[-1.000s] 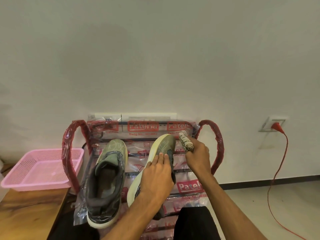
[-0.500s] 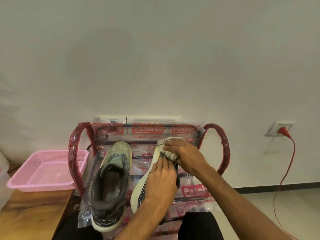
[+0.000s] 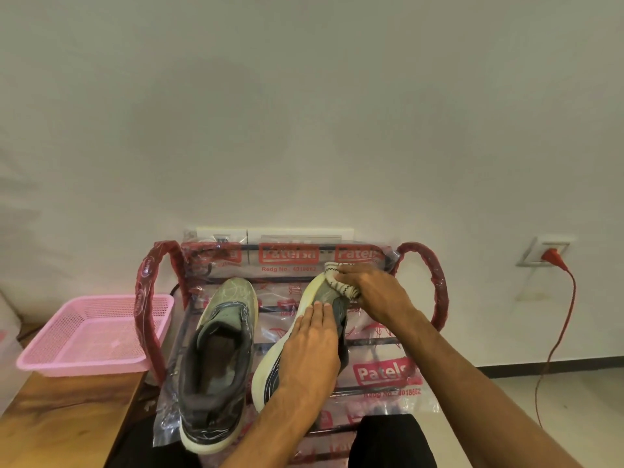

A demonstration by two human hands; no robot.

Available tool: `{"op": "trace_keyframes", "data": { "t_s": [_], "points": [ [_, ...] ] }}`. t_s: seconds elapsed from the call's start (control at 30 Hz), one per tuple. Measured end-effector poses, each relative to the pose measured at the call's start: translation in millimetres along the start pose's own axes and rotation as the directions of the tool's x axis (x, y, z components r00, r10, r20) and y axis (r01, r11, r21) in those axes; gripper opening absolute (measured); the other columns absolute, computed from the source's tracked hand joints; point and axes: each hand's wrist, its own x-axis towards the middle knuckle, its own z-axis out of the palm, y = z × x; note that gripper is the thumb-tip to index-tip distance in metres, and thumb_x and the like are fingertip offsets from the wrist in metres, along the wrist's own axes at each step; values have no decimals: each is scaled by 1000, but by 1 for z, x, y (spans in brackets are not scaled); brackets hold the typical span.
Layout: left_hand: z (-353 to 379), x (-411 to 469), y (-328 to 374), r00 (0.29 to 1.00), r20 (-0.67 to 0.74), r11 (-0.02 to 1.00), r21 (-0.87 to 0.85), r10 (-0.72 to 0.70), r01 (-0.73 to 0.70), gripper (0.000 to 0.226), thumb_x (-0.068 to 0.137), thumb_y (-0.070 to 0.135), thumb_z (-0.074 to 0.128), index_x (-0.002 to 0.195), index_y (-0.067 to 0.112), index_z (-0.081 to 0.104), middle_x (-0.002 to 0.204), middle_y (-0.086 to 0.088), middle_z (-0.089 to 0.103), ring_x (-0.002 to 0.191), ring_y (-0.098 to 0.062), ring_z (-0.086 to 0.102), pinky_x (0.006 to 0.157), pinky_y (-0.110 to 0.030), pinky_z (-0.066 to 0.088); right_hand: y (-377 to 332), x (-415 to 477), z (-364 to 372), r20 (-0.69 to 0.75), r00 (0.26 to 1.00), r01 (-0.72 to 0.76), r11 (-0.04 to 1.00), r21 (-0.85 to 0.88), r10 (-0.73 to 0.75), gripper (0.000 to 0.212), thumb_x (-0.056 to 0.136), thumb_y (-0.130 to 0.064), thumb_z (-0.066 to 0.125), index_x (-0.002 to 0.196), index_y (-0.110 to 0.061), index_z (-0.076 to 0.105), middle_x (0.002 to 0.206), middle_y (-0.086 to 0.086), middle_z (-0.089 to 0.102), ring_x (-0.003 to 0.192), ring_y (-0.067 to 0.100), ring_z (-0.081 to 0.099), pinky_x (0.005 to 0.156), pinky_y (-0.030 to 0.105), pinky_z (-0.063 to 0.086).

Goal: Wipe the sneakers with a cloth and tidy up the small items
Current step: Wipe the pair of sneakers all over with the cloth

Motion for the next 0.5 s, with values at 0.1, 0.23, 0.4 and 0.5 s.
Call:
{"op": "trace_keyframes", "data": {
  "t_s": [0.1,0.23,0.4,0.5],
  "points": [
    [1,2,-6,999,-5,998,-48,-38,37,60,102,8,35,155,8,6,162,-10,13,149,-19,13,120,-29,10,-10,-1,3,31,999,30,997,69,-32,50,89,-13,66,137,-23,54,145,-2,49,133,19,45,104,37,42],
    [2,3,-7,999,5,995,-89,-53,54,61,105,37,33,155,9,11,162,-8,15,149,-17,15,119,-27,12,-4,-4,6,28,1000,-15,985,173,10,49,90,-9,61,136,-27,55,141,-6,53,131,18,47,102,35,45],
    [2,4,-6,997,58,996,-68,-56,60,72,99,55,23,154,10,13,161,-8,17,149,-18,14,119,-28,13,-14,-7,7,-18,996,90,988,127,-89,54,88,0,60,136,-24,56,144,-4,50,135,17,42,104,33,40],
    [4,5,-5,997,51,997,-61,-51,54,68,102,52,23,154,9,15,161,-9,18,149,-18,15,120,-29,11,-8,-8,8,-36,996,88,991,101,-85,53,87,-2,63,135,-25,56,143,-4,50,134,17,43,105,33,40]
  ]
}}
